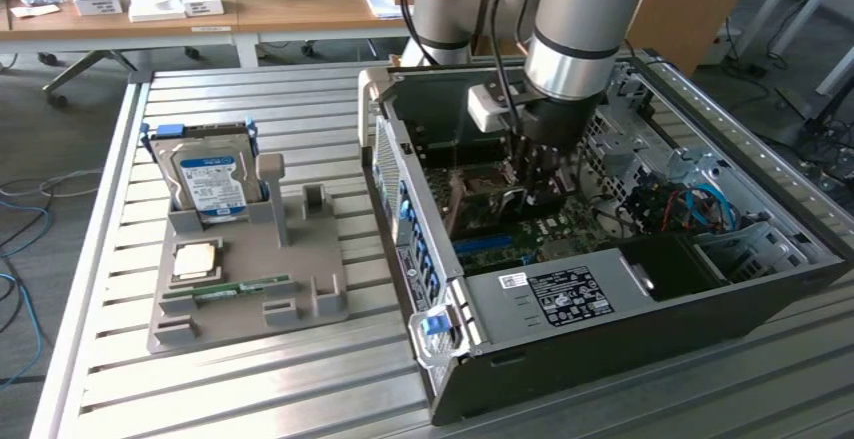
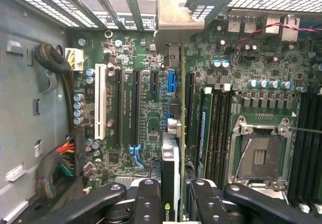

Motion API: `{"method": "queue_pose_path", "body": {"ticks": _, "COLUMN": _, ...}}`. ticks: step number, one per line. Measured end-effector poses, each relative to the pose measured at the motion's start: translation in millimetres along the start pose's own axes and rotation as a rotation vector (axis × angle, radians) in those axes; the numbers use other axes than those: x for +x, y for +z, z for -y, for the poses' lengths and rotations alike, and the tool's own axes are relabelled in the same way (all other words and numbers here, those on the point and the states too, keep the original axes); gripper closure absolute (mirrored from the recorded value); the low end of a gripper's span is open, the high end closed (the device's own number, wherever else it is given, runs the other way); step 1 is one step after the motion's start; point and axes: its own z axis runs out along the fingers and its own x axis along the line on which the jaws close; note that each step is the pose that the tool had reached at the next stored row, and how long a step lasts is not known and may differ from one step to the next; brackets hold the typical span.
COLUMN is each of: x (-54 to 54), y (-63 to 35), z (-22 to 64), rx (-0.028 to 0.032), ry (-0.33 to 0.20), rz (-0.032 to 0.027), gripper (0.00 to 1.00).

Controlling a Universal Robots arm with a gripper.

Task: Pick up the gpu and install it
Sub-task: 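Insert the gpu into the slot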

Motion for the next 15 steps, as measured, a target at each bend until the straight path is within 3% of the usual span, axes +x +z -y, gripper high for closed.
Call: {"method": "queue_pose_path", "body": {"ticks": 15, "x": -0.6, "y": 6.3, "z": -6.5, "rx": -0.0001, "ry": 0.000, "rz": -0.0001, "gripper": 0.73}}
